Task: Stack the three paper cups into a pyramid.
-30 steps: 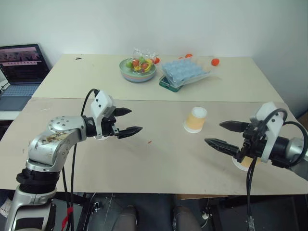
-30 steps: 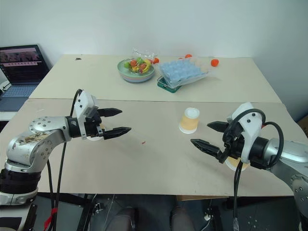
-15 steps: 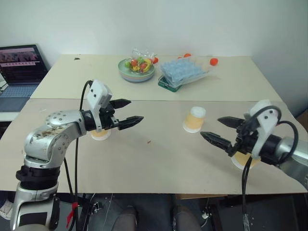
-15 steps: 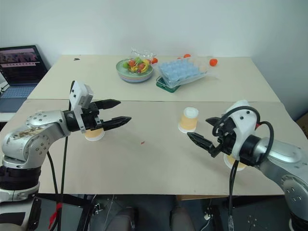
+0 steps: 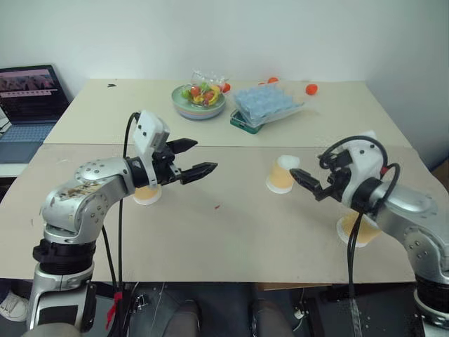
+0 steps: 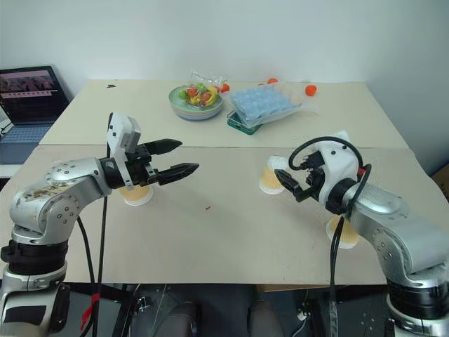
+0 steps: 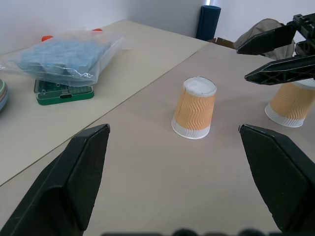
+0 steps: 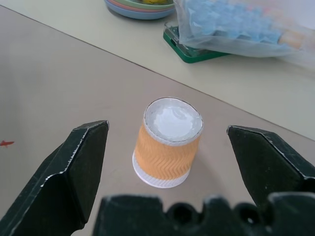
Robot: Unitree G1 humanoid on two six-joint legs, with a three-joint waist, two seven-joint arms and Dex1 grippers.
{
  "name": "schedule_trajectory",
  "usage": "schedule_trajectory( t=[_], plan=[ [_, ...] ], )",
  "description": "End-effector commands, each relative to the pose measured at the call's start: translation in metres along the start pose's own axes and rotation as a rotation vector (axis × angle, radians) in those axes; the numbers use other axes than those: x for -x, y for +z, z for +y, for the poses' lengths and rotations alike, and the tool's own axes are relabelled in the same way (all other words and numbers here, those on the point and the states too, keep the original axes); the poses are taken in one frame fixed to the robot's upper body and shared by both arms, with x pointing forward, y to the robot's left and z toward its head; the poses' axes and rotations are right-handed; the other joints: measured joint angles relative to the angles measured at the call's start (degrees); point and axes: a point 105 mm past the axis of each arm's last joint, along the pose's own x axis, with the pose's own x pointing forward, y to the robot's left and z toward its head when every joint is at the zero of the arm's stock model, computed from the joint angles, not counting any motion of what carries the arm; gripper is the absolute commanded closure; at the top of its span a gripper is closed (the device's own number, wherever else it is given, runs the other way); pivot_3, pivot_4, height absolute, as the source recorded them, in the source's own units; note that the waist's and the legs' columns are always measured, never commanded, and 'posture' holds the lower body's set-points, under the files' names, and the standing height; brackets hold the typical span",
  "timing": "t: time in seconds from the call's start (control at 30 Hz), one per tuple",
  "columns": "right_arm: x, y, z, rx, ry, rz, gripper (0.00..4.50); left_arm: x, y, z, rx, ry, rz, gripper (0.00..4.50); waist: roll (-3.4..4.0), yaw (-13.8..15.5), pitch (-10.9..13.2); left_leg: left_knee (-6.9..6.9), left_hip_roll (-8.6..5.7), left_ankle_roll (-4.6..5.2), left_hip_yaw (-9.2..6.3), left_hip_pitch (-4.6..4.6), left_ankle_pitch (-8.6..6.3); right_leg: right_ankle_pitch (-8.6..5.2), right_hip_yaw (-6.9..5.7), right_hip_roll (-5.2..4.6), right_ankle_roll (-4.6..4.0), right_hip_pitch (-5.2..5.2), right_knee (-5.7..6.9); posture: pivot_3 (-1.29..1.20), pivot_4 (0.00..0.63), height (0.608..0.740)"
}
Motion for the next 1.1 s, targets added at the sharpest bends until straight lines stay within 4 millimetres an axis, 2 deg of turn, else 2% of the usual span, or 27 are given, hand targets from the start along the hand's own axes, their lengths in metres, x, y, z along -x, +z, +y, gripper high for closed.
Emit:
schedule_trajectory(
  t=[0.03,0.1,0.47,0.7,1.1],
  plan=[
    [-0.015,0.012,0.001,0.041,0.022,-0.074,0.0,0.0,0.016,-0.01,-0.039,-0.043,-0.042,0.03,0.0,-0.14,0.0,0.0,0.0,0.0,0.01,0.01,0.0,0.0,0.01,0.0,0.0,0.0,0.01,0.0,0.15,0.74],
    [-0.025,0.011,0.003,0.04,0.045,-0.081,0.0,0.002,0.017,-0.011,-0.045,-0.046,-0.036,0.03,0.0,-0.37,0.0,0.03,0.0,0.0,0.03,0.02,0.0,0.0,0.04,0.0,0.0,-0.02,0.05,0.0,0.15,0.74],
    [-0.045,-0.003,0.004,0.055,0.094,-0.088,0.0,0.011,0.026,-0.017,-0.069,-0.073,-0.035,0.03,0.01,-0.32,0.0,0.04,-0.02,0.0,0.04,0.03,0.0,0.0,0.05,-0.02,0.0,-0.04,0.13,0.0,0.15,0.74],
    [-0.052,0.014,-0.012,0.092,0.078,-0.127,0.0,0.011,0.023,-0.019,-0.062,-0.081,-0.032,0.03,0.01,-0.65,0.0,0.04,-0.02,0.0,0.04,0.03,0.0,0.0,0.06,-0.02,0.0,-0.05,0.13,0.0,0.15,0.74],
    [-0.06,0.01,-0.01,0.104,0.097,-0.127,0.0,0.01,0.028,-0.021,-0.052,-0.091,-0.064,0.03,0.01,-1.19,0.01,0.04,-0.02,-0.01,0.04,0.02,0.0,0.0,0.06,-0.02,0.0,-0.05,0.14,0.0,0.15,0.74]
  ],
)
